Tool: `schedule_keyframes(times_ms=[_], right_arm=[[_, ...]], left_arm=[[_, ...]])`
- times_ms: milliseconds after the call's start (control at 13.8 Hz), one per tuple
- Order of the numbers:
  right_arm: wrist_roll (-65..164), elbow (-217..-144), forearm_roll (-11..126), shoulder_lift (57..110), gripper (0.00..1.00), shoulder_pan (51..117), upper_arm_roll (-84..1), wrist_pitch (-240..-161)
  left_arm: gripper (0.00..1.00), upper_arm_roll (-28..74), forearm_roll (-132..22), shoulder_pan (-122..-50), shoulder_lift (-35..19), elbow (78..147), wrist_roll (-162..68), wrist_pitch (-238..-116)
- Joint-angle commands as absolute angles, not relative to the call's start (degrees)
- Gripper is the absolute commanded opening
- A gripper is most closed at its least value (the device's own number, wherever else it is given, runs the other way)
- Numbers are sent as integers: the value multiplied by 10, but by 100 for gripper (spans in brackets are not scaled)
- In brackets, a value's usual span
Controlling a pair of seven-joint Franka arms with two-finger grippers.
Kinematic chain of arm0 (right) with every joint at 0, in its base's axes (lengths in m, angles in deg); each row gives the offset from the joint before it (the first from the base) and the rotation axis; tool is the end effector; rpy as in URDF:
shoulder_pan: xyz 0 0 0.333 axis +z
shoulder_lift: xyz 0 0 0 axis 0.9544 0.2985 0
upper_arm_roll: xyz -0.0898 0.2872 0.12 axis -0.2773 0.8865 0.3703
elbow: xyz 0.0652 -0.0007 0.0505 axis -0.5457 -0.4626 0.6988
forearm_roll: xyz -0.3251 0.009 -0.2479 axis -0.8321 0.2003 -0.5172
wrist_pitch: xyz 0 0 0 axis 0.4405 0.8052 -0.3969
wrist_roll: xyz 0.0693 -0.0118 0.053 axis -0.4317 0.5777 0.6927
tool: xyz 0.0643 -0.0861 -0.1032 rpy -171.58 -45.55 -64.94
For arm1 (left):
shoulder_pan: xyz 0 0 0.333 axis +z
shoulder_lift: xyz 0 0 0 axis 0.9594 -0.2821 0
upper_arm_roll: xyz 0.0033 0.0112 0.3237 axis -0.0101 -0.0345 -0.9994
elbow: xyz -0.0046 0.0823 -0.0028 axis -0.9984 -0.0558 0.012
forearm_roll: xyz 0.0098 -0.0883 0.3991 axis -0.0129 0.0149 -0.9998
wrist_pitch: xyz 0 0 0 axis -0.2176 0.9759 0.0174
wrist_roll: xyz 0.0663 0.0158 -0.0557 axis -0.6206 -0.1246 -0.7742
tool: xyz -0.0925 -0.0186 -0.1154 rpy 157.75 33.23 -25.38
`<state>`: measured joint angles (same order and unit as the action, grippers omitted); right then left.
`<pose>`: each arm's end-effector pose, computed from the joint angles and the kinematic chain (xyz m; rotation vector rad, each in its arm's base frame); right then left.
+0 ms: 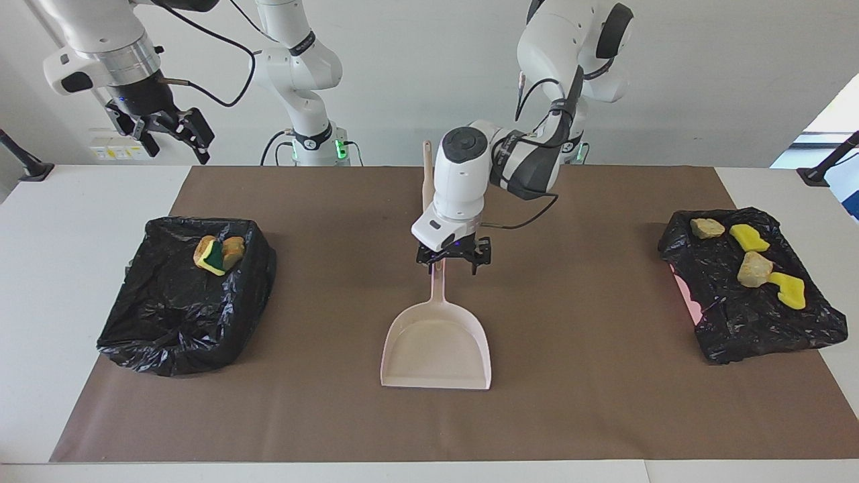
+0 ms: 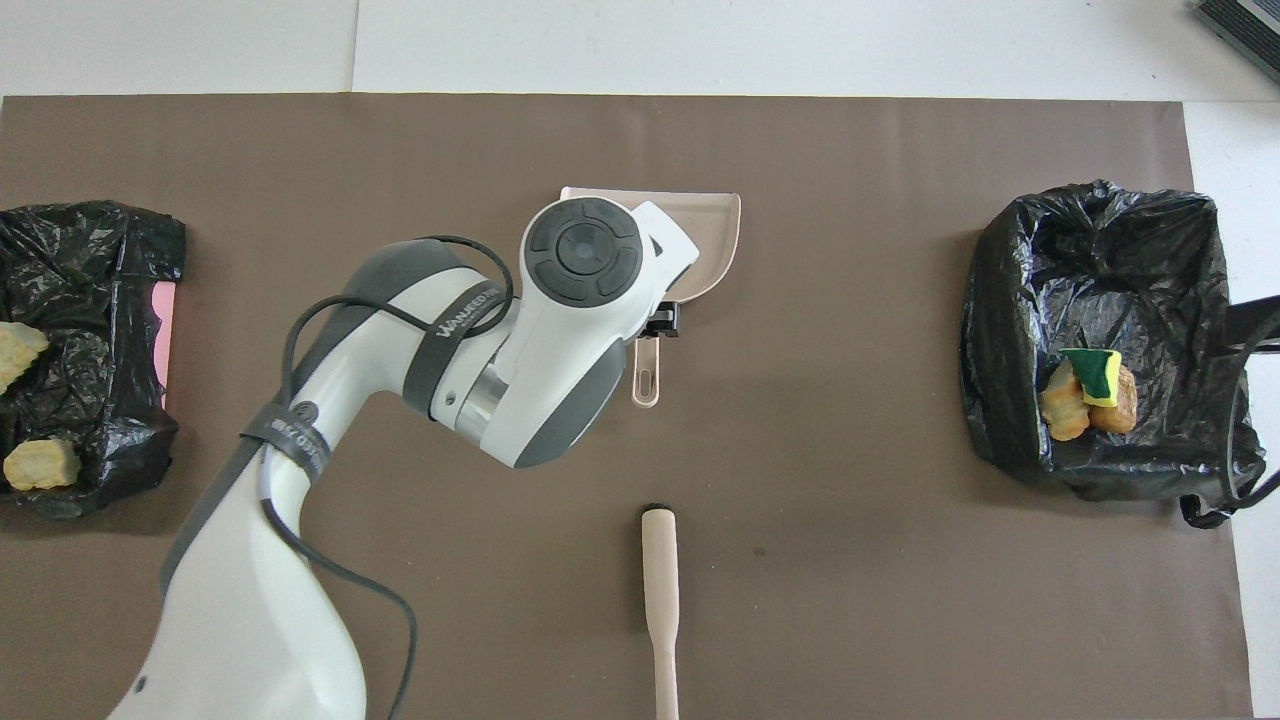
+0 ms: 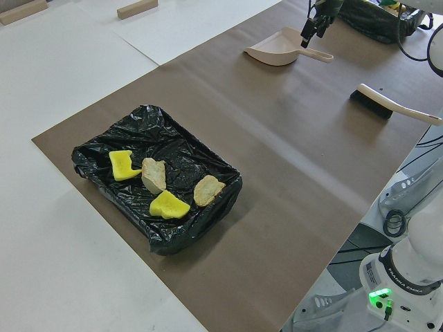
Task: Sweep and dump trash in bin
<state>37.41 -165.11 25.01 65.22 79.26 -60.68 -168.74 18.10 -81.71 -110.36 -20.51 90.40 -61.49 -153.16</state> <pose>0.5436 -0.0590 0.6325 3.1051 -0.2605 0.0210 0.5746 -0.4065 0.3981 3.1176 -0.1608 0.1222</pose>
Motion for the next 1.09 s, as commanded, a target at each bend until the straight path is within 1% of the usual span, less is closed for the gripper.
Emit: schedule_keyframes(times_ms=[0,145,362,507,579,869,1014], right_arm=[[391,-1638,270,657,100,827,-660,-1683],[390,-1635,280,657,100,770,-591,-1670],[390,-1634,279,657,100,769,-582,-1668],[390,-1634,276,657,100,769,-583,-1660],[390,-1634,276,658,100,769,-583,-1648],[390,-1646,277,641,100,761,-574,-1661],[391,-1646,279,641,100,754,-574,-1661]], left_arm=[[100,186,-826,-1044,-76,1041,-539,-1536],[100,186,-826,-995,-16,1079,-469,-1518],[100,185,-826,-926,35,1079,-358,-1447],[100,185,-825,-886,62,1071,-300,-1430],[100,184,-824,-868,72,1059,-272,-1408],[100,184,-825,-826,73,958,-200,-1287],[100,182,-822,-825,65,904,-199,-1243]])
